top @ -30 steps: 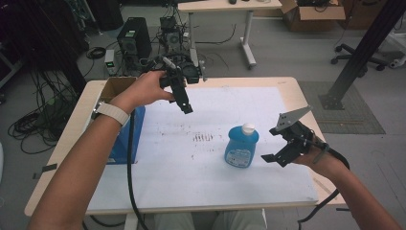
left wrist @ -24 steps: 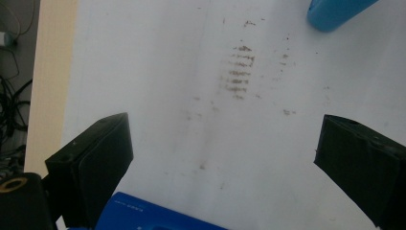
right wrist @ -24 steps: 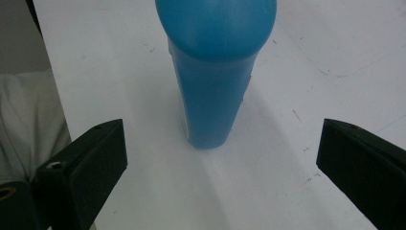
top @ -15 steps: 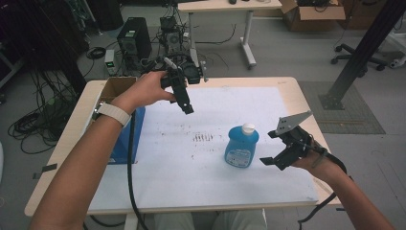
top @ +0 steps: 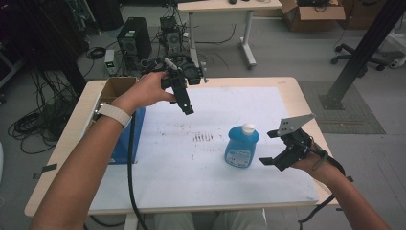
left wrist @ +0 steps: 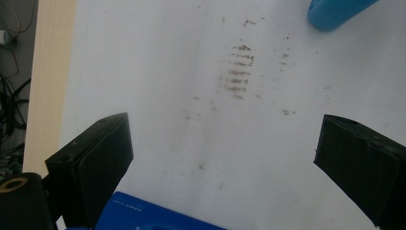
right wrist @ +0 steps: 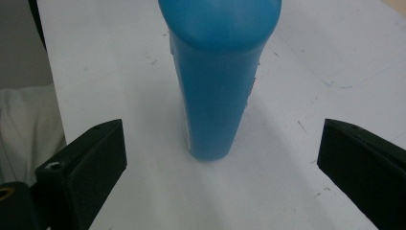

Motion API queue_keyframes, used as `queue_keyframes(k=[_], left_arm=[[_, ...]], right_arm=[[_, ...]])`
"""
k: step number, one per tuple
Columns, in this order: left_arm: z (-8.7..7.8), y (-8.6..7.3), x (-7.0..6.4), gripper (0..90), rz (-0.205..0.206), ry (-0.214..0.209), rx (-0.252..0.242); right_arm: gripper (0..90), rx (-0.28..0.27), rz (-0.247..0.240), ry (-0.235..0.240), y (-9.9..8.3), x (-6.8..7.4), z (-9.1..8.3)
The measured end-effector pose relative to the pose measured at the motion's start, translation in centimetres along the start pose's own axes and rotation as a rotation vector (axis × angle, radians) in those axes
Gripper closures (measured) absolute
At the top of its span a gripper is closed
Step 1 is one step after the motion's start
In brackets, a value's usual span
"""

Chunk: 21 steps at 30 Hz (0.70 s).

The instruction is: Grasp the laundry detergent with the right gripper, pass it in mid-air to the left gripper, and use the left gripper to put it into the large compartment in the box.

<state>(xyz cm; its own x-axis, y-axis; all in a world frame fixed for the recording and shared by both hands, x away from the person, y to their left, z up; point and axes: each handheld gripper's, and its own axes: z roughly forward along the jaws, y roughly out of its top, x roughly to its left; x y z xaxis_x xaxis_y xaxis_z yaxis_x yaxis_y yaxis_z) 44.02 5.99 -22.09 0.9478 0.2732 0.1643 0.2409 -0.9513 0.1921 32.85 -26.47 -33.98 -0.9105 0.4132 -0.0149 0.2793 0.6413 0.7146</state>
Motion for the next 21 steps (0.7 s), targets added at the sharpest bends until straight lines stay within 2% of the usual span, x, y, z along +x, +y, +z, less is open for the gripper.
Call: queue_keyframes(k=[21], left_arm=[[0.2,0.0,0.1,6.4,-0.003,-0.005,0.005]], right_arm=[[2.8,-0.143,-0.018,-0.013,-1.6,0.1,1.0]])
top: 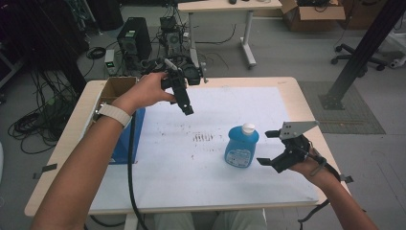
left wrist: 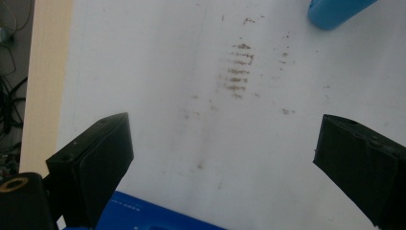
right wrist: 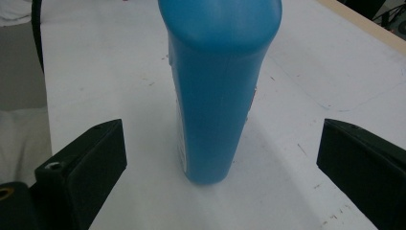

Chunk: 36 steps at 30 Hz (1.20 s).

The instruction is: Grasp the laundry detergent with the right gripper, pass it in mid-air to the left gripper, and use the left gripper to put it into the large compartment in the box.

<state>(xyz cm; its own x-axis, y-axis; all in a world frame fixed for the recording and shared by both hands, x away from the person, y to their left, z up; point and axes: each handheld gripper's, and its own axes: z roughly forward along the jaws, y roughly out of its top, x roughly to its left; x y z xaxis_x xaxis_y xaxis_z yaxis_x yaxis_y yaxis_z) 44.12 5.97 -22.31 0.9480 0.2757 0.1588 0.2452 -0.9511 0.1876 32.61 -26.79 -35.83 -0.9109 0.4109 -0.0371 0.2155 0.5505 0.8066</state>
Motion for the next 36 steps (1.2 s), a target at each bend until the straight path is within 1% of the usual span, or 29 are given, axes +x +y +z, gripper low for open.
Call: queue_keyframes(k=[6,8,10,12,15,22,24,36], left_arm=[[0.1,0.0,0.0,6.5,-0.001,-0.001,0.000],[0.1,0.0,0.0,6.5,-0.002,-0.002,0.003],[0.2,0.0,0.1,6.4,-0.003,-0.003,0.002],[0.3,0.0,0.1,6.4,-0.004,-0.004,0.003],[0.3,0.0,0.1,6.5,-0.005,-0.003,0.004],[0.3,0.1,0.0,6.5,-0.004,-0.003,0.006],[0.3,0.0,0.0,6.5,-0.009,-0.002,0.004],[0.4,0.1,0.1,6.5,-0.007,-0.006,0.008]], right_arm=[[2.8,-0.028,0.001,-0.001,-0.5,-0.1,0.4],[2.8,-0.049,-0.002,-0.003,-0.7,0.0,0.5],[2.8,-0.055,-0.003,-0.001,-0.8,0.0,0.5],[2.8,-0.085,0.001,0.000,-1.0,0.0,0.6],[2.7,-0.100,0.005,0.005,-1.2,-0.1,0.7],[2.0,-0.118,0.007,0.011,-1.6,0.0,1.3],[2.0,-0.124,0.014,0.019,-1.8,0.0,1.5],[2.0,-0.143,0.020,0.017,-2.1,-0.2,2.0]])
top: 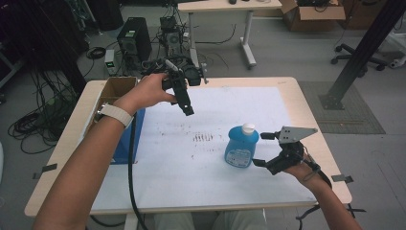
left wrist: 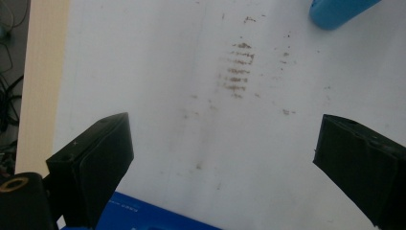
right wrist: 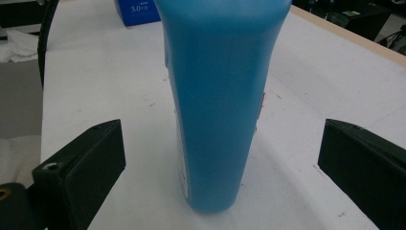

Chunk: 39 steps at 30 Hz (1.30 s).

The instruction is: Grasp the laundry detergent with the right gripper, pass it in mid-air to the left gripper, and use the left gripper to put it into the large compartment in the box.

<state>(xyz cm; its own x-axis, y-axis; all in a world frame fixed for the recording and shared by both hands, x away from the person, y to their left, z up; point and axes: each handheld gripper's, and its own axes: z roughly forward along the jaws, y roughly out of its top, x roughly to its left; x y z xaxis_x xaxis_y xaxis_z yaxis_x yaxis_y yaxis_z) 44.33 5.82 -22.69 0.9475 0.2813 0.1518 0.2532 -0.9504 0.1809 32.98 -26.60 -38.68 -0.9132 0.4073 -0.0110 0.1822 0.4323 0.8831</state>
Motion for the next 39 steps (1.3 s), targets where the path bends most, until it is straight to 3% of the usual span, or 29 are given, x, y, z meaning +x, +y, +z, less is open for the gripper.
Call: queue_keyframes(k=[18,39], left_arm=[[0.1,0.0,0.1,6.6,-0.002,-0.007,0.002],[0.3,-0.1,0.2,6.6,-0.013,-0.007,0.002]], right_arm=[[2.1,-0.008,-0.019,-0.002,-0.2,0.1,0.9],[2.6,-0.056,0.001,-0.002,-0.1,0.0,2.7]])
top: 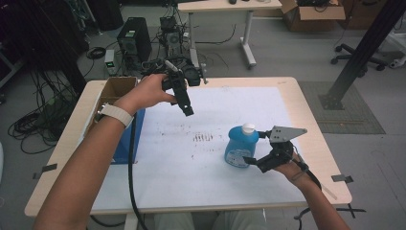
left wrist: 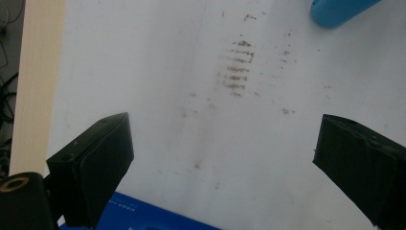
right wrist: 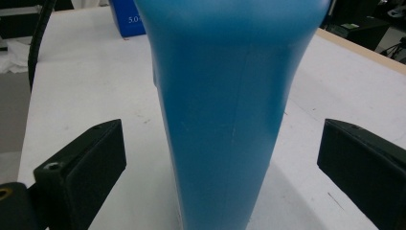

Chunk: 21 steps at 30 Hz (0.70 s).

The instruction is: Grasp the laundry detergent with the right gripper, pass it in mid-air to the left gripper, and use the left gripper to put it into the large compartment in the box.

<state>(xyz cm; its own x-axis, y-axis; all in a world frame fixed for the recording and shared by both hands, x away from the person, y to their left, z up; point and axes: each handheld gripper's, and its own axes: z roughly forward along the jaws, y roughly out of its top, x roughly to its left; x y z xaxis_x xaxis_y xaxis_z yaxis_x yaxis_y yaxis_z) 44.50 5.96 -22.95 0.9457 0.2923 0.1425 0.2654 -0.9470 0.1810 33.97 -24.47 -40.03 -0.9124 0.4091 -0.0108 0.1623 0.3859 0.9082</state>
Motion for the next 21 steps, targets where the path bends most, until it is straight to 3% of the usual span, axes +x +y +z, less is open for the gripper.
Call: queue_keyframes(k=[21], left_arm=[[0.1,-0.2,0.1,6.8,-0.004,-0.002,0.001]], right_arm=[[3.1,-0.046,0.023,-0.005,-0.2,0.0,1.0]])
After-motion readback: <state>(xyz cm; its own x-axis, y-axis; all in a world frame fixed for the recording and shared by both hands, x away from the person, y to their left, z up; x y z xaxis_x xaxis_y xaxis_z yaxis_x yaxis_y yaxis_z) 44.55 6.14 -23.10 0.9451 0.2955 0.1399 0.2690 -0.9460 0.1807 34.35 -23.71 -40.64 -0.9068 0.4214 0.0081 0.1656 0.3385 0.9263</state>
